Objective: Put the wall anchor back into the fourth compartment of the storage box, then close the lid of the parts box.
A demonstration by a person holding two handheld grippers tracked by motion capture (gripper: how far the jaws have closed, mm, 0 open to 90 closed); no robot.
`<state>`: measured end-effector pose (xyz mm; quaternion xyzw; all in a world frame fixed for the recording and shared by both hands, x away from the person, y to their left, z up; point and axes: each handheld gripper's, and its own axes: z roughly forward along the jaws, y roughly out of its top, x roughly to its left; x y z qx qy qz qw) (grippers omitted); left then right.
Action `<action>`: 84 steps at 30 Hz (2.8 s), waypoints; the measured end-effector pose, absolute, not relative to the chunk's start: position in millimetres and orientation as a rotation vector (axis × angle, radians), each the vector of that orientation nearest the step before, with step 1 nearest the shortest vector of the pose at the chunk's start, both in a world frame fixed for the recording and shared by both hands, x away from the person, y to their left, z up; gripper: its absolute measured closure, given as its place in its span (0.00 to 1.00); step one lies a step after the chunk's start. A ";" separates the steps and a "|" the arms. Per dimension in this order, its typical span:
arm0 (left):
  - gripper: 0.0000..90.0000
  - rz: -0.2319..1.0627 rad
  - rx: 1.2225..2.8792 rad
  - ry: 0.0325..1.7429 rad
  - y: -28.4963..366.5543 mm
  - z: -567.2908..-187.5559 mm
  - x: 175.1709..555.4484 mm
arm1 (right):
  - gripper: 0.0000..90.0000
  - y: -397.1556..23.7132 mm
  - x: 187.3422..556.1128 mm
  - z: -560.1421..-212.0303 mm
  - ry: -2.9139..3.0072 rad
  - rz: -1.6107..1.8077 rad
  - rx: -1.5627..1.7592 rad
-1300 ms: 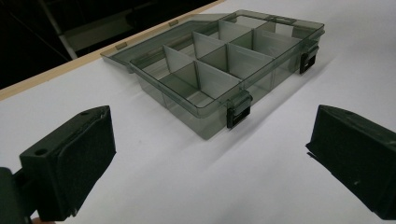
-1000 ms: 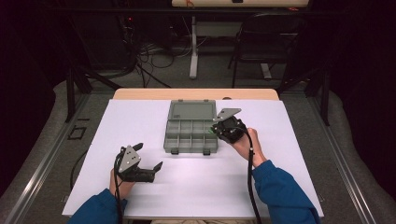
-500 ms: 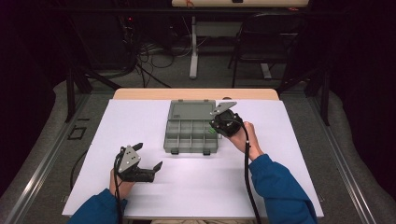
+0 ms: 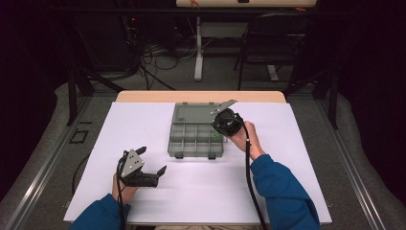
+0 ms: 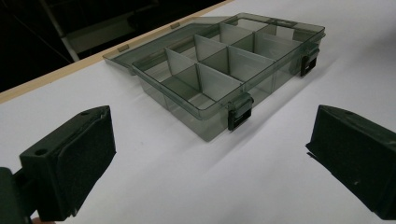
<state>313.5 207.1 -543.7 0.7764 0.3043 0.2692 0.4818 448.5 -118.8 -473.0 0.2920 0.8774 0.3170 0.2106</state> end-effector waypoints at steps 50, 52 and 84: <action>0.00 0.642 1.908 0.742 206.2 -544.8 314.5 | 0.05 -157.6 414.7 -491.0 2.335 1.137 0.898; 0.00 0.642 1.908 0.741 206.1 -544.9 314.7 | 0.04 -161.7 409.2 -492.4 2.336 1.135 0.900; 0.00 0.619 1.886 0.728 207.4 -544.8 316.3 | 0.00 -190.3 365.4 -516.9 2.293 1.181 0.876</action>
